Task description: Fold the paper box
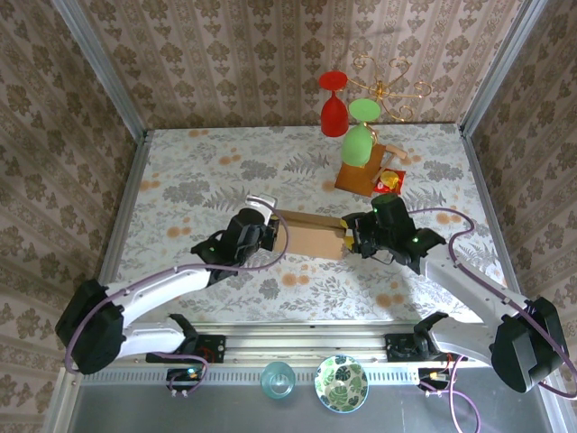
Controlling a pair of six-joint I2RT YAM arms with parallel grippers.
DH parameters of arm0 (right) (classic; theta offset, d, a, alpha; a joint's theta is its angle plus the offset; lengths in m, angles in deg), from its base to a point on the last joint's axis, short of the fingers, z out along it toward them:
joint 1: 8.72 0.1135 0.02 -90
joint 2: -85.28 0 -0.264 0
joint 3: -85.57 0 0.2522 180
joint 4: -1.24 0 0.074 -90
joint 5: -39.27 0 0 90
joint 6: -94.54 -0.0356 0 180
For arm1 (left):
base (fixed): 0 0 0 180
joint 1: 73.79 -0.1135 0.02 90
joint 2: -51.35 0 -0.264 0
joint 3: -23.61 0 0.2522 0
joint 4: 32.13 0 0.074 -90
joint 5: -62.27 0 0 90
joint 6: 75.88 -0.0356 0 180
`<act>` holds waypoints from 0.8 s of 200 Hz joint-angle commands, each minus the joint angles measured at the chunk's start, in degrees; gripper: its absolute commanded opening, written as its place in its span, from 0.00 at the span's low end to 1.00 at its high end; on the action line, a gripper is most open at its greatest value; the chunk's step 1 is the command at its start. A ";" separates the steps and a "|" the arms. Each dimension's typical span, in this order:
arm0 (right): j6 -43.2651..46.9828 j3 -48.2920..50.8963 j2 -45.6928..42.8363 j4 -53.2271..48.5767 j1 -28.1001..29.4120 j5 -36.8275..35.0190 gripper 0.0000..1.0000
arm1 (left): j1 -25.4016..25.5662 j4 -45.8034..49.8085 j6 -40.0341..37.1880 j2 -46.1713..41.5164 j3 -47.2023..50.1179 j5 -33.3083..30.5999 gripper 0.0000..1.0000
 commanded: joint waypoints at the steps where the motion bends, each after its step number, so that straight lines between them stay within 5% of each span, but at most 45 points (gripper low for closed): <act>1: 0.02 1.87 0.37 -1.84 0.15 -0.09 0.42 | 0.29 4.87 4.70 -5.04 0.21 2.14 0.39; 45: 0.85 2.44 1.05 -2.06 0.17 0.12 0.37 | -3.06 12.90 15.95 -11.94 -1.83 10.13 0.55; 101: 2.82 1.22 2.00 -3.30 0.18 0.58 0.36 | -19.46 22.26 37.39 -7.92 -9.81 29.35 0.55; 160: 3.36 1.40 2.00 -3.21 0.15 0.43 0.35 | -20.30 25.17 53.60 1.84 -17.50 33.48 0.56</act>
